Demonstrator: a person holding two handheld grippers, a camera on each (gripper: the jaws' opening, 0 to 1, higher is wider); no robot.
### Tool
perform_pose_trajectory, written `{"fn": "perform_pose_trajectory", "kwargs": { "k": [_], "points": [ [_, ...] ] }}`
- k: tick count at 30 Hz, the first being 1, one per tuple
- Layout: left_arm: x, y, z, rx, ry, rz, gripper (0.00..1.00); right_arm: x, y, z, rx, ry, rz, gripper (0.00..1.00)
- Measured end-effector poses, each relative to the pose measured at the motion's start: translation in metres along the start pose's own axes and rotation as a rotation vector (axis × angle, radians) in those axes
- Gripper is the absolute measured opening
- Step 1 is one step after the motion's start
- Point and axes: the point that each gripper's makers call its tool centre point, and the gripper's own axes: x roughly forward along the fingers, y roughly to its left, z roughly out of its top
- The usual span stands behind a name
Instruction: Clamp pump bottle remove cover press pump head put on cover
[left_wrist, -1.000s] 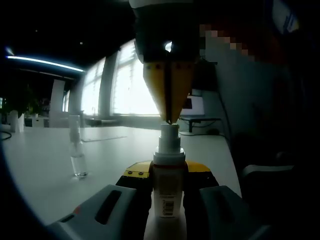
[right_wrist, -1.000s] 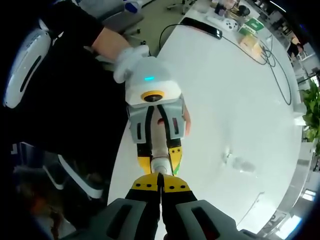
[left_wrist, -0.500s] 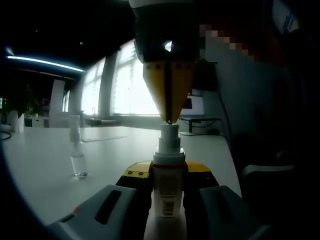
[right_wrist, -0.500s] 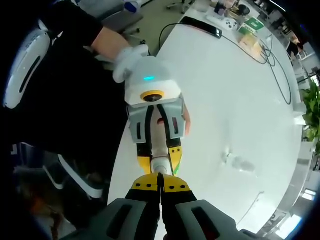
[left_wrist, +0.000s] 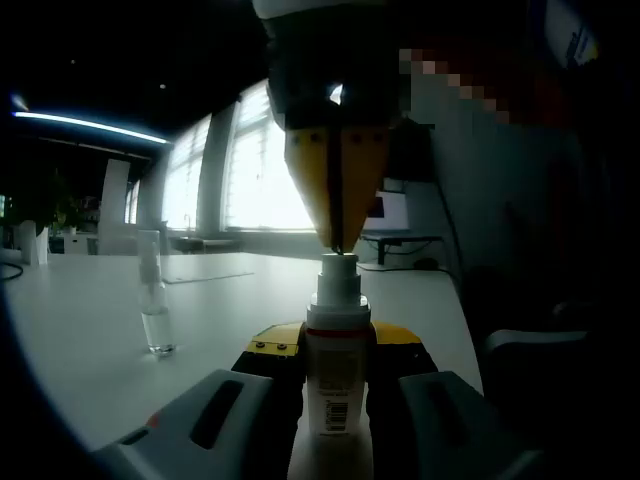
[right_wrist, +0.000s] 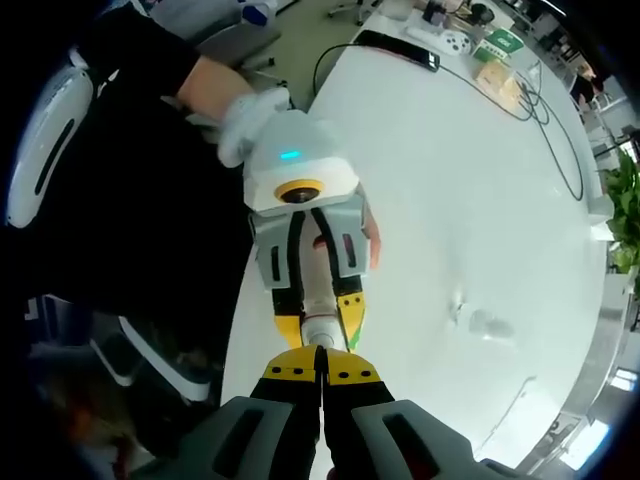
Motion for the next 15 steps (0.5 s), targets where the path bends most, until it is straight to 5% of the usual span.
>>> {"fn": "perform_pose_trajectory", "kwargs": {
  "k": [15],
  "points": [
    [0.0, 0.0005, -0.0001, -0.002, 0.0, -0.002, 0.14, -0.004, 0.0013, 0.0011, -0.04, 0.008, 0.003, 0.0]
  ]
}}
